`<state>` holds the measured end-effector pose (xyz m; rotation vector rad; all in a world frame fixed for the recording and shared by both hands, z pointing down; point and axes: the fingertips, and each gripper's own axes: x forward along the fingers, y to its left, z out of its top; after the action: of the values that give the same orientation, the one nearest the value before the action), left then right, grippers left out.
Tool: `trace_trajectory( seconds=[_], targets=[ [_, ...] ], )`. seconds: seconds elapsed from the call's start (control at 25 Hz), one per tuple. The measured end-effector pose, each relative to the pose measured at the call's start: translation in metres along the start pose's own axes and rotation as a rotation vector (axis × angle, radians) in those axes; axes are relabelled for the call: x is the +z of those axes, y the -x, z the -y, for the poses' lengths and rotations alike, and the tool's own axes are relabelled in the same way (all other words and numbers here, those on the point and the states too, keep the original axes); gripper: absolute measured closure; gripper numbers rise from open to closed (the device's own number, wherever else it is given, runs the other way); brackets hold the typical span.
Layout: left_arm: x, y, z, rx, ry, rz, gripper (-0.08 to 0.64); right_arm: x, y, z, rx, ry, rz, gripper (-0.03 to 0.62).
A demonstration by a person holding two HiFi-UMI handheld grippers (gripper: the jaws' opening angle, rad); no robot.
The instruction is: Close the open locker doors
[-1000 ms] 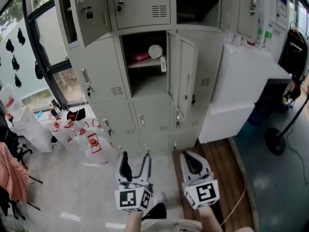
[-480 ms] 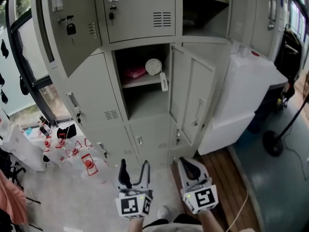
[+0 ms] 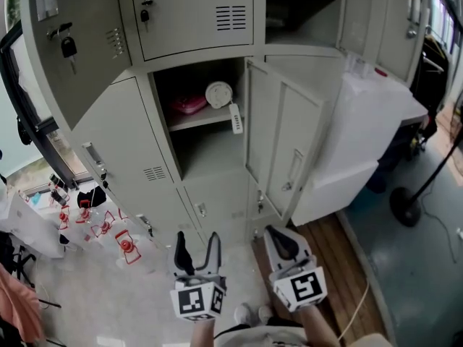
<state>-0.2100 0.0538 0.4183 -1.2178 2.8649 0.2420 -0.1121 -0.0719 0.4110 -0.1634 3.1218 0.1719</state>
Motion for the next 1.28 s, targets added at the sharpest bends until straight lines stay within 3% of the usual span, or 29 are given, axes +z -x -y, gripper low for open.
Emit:
trace_trajectory(
  seconds=[0.24, 0.56, 0.72, 0.96, 1.28],
  targets=[
    [-0.001, -0.013, 0.015, 0.000, 0.041, 0.012, 0.245, 0.007, -0.003, 0.012, 0.027, 0.005, 0.017, 0.588],
    [0.008, -0.022, 0.036, -0.014, 0.038, 0.022, 0.245, 0.005, 0.004, 0.031, 0.023, 0.006, 0.028, 0.588],
    [0.034, -0.035, 0.062, -0.086, 0.038, 0.073, 0.245, 0.002, 0.010, 0.044, -0.007, -0.021, 0.027, 0.586],
    [0.080, -0.071, 0.115, -0.219, -0.032, 0.145, 0.245, -0.005, 0.022, 0.062, -0.066, -0.048, 0.026, 0.588],
    [0.098, -0.113, 0.187, -0.321, -0.071, 0.165, 0.245, -0.013, 0.041, 0.083, -0.143, -0.076, 0.008, 0.588]
  ],
)
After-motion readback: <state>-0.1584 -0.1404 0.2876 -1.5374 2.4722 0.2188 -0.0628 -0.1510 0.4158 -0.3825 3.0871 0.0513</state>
